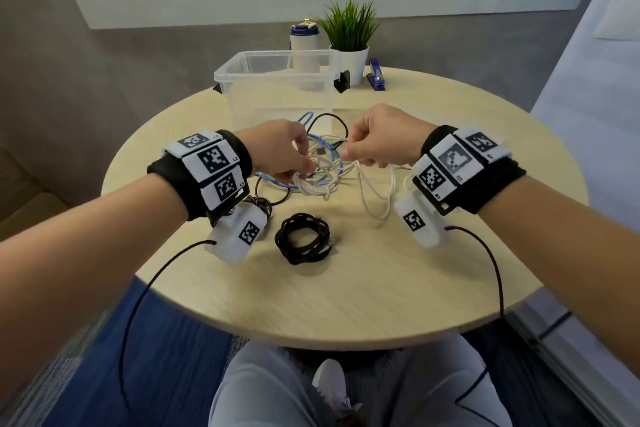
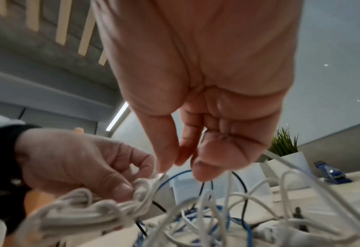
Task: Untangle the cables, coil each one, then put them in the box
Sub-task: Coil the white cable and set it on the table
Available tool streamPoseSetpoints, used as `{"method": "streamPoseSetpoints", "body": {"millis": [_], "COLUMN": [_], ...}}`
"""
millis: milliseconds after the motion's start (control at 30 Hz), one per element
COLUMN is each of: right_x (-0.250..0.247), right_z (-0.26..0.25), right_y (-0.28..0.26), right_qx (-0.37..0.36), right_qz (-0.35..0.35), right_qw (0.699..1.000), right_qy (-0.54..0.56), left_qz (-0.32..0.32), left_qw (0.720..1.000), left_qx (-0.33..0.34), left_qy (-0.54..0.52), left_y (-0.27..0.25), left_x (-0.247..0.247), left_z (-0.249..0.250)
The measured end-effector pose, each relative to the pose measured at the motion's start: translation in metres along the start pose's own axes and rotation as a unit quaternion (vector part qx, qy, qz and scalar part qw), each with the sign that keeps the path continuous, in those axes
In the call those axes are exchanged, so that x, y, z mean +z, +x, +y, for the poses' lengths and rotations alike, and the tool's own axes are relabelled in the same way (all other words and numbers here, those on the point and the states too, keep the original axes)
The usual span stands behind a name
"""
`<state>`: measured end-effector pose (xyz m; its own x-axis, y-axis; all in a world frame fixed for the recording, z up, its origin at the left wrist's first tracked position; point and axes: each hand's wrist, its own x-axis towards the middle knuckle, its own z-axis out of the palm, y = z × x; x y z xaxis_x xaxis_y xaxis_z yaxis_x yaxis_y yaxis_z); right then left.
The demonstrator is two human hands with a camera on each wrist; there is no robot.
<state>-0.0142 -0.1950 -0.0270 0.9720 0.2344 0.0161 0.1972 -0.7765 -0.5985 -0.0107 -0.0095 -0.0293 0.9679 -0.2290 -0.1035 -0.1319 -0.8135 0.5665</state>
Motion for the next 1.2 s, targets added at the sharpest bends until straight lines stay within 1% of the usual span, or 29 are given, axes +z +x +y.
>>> {"method": "streamPoseSetpoints", "body": {"millis": [67,167,233,300,400,467,600,633,700,767,800,900,1000,1067,1133,1200], "right_x": [0.001,0.003,0.002,-0.002,-0.011,-0.017,-0.027,-0.03,-0.036,-0.042,-0.045,-0.058,-0.07,-0.073,-0.071,-0.068], "right_z": [-0.001,-0.001,-0.001,-0.001,0.0,0.0,-0.001,-0.001,0.0,0.001,0.002,-0.001,-0.004,-0.005,-0.005,-0.005], "right_y": [-0.006,-0.011,-0.011,-0.011,-0.008,-0.006,-0.005,-0.005,-0.005,-0.004,-0.003,-0.002,-0.004,-0.007,-0.009,-0.009], "right_qx": [0.025,0.057,0.073,0.08,0.081,0.089,0.111,0.118,0.116,0.089,0.066,-0.004,-0.041,-0.059,-0.073,-0.082], "right_qz": [-0.025,-0.057,-0.05,-0.02,0.011,0.02,0.024,0.027,0.049,0.085,0.107,0.173,0.211,0.219,0.218,0.208], "right_qw": [0.996,0.987,0.983,0.983,0.988,0.99,0.988,0.988,0.991,0.992,0.989,0.97,0.943,0.925,0.91,0.9], "right_qy": [-0.077,-0.137,-0.164,-0.162,-0.128,-0.103,-0.105,-0.093,-0.044,0.031,0.074,0.17,0.256,0.303,0.345,0.373], "left_qz": [-0.023,-0.041,-0.05,-0.061,-0.074,-0.083,-0.099,-0.088,-0.039,0.018,0.033,0.026,0.03,0.053,0.078,0.093], "left_qw": [1.0,0.999,0.998,0.997,0.997,0.996,0.991,0.992,0.995,0.997,0.996,0.991,0.992,0.992,0.991,0.989], "left_qx": [-0.002,-0.009,-0.013,-0.015,-0.007,-0.004,0.018,0.021,0.025,0.035,0.045,0.054,0.054,0.072,0.098,0.116], "left_qy": [-0.004,-0.034,-0.039,-0.041,-0.002,0.024,0.084,0.092,0.084,0.068,0.074,0.121,0.111,0.085,0.036,-0.011], "left_y": [0.0,0.002,0.002,0.002,0.002,0.003,0.002,0.002,0.004,0.006,0.008,0.012,0.017,0.02,0.022,0.024], "left_x": [0.007,0.019,0.026,0.032,0.038,0.038,0.028,0.025,0.018,0.015,0.014,0.018,0.022,0.024,0.024,0.025], "left_z": [-0.003,-0.003,-0.002,-0.001,-0.001,0.0,0.001,0.002,0.005,0.009,0.011,0.013,0.012,0.011,0.012,0.015]}}
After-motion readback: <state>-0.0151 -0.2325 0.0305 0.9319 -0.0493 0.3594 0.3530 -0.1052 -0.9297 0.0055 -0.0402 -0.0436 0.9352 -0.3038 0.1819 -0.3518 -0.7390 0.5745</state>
